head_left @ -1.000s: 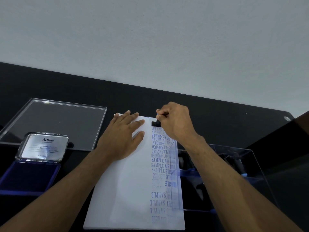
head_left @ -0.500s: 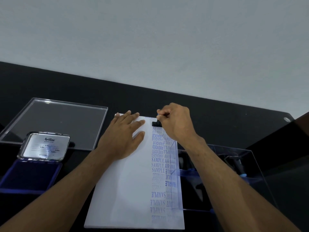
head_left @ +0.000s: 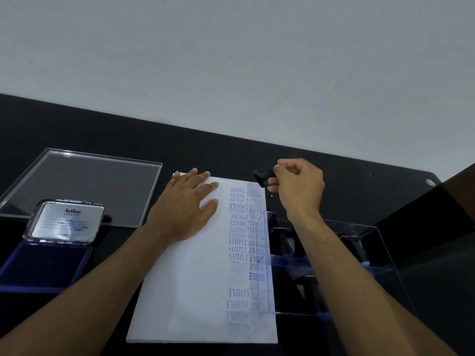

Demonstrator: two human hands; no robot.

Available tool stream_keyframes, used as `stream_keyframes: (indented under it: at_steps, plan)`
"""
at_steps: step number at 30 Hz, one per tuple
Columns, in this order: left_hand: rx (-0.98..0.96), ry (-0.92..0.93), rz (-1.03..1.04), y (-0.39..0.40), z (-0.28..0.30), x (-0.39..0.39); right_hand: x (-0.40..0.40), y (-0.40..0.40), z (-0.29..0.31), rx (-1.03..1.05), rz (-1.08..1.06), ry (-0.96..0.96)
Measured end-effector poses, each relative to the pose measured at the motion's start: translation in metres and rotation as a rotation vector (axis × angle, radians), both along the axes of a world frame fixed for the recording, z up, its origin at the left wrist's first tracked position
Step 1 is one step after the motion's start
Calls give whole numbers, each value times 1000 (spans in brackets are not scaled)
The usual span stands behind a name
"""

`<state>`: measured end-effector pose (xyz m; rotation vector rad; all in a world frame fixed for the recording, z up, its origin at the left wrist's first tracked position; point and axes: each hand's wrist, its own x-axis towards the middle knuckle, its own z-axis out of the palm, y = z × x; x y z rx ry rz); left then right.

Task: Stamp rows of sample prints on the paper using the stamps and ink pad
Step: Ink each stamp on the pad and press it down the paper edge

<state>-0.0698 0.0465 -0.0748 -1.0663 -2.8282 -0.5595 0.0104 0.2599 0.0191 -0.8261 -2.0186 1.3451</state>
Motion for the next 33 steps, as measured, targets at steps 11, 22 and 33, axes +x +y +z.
stream_keyframes:
  at_steps: [11, 22, 33]
  plan:
    - [-12, 6, 0, 0, 2, 1, 5, -8, -3, 77, 55, -46]
    - [-86, 22, 9, 3, 10, 5, 25, -11, 2, 5, 99, 45]
    - [87, -107, 7, 18, 38, 102, 113, -16, 17, -51, 67, 145]
